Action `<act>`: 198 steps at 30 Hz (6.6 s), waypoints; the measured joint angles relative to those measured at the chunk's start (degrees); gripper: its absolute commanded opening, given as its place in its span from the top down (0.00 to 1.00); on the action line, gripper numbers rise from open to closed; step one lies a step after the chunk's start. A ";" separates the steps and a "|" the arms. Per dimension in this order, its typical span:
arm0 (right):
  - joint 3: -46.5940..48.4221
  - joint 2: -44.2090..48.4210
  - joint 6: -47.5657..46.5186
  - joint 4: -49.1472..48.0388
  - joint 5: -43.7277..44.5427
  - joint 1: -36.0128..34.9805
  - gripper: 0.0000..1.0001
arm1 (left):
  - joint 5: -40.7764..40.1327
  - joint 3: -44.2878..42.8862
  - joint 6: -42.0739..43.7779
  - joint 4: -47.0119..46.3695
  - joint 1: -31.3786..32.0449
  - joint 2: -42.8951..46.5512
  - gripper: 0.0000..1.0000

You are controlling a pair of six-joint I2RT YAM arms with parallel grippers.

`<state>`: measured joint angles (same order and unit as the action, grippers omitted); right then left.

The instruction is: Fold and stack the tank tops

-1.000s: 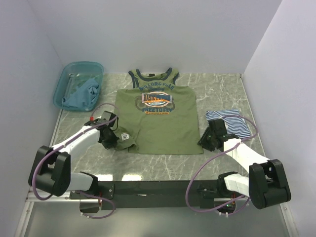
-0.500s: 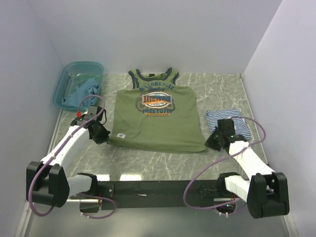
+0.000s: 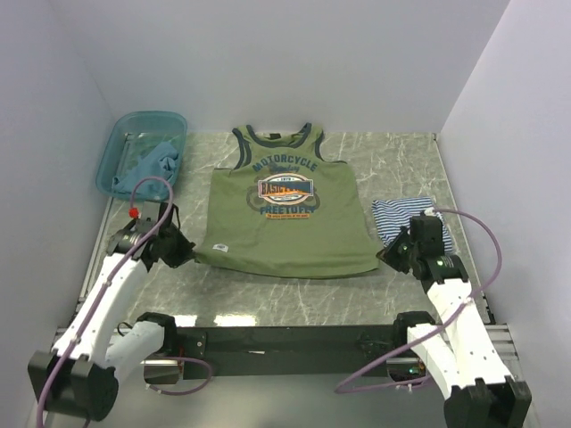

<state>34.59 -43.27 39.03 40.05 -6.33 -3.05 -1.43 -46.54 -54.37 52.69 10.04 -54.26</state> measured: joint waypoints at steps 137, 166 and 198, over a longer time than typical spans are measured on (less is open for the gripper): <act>44.85 -65.92 15.61 -20.33 9.05 -71.73 1.00 | 6.49 -37.53 17.97 -35.74 -7.50 -64.59 0.61; 49.88 -66.18 16.81 -20.87 8.22 -72.15 1.00 | -3.52 -48.06 17.14 -27.67 -7.82 -65.90 0.99; 4.48 -36.50 26.49 -31.41 14.10 -68.28 1.00 | -10.47 -65.64 15.54 -21.29 14.99 -76.61 1.00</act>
<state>39.07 -79.77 65.52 8.64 7.77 -71.33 -11.90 -112.18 -38.83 31.40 25.04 -130.87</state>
